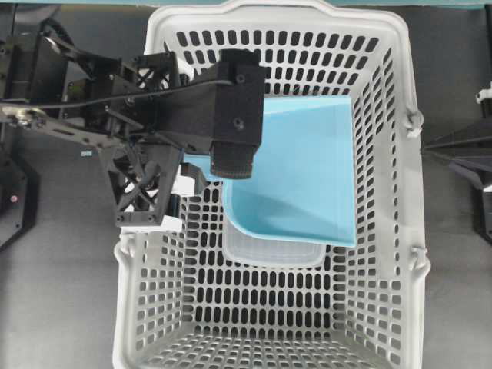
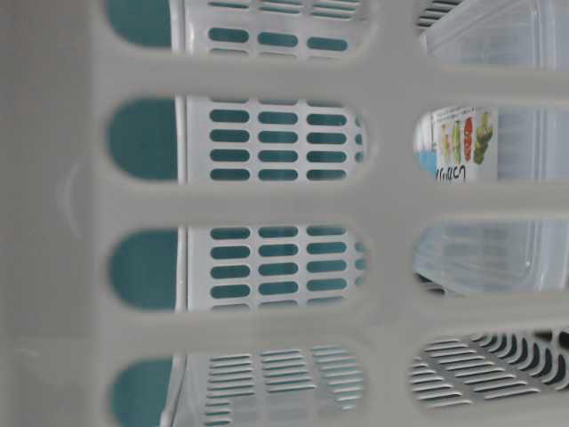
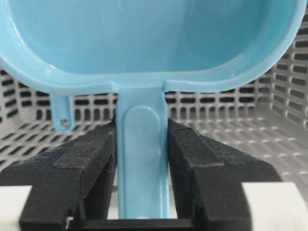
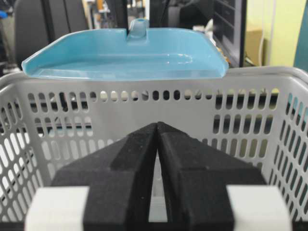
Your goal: Pick up the dustpan from the shopping basket with the left arm.
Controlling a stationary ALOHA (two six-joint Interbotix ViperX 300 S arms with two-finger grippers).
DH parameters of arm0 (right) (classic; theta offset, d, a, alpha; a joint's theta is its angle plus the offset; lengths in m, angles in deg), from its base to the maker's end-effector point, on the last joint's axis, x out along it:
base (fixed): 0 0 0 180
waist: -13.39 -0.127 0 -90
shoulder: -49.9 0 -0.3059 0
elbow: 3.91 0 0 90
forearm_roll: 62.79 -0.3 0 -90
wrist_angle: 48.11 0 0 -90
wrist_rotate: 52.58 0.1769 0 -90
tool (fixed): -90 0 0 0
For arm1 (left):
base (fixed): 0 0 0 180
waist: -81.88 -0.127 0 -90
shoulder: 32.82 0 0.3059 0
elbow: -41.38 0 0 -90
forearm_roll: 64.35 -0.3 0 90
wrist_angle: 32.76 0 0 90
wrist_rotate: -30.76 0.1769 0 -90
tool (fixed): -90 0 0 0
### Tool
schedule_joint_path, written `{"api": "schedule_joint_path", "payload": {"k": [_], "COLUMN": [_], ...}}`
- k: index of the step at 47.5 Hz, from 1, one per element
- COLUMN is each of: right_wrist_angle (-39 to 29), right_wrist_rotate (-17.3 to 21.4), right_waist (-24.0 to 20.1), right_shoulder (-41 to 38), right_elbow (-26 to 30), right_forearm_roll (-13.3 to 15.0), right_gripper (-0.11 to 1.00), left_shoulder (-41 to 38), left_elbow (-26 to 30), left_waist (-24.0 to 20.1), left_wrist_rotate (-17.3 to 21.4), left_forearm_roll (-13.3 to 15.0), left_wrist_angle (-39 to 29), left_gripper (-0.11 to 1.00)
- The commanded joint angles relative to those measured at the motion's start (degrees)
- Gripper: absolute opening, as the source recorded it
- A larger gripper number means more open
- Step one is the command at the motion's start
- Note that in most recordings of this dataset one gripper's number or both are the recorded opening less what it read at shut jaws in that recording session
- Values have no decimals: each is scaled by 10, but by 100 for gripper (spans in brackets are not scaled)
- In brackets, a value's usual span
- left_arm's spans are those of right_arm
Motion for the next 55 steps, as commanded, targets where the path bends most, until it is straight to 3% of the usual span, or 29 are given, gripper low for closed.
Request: {"api": "schedule_joint_path", "payload": {"k": [1,55], "right_wrist_angle": [3,3], "right_wrist_rotate": [1,1], "right_waist": [-1,-1], "right_shoulder": [-3,-3], "right_elbow": [4,-1], "right_forearm_roll": [-3,-3], "right_gripper": [-1,-1], "left_shoulder": [9,1], "left_elbow": [12,11], "left_waist": [1,1], "left_wrist_rotate": [-2,6], "left_forearm_roll": [-2,-2], "left_wrist_angle": [2,0], "left_gripper": [30,30]}}
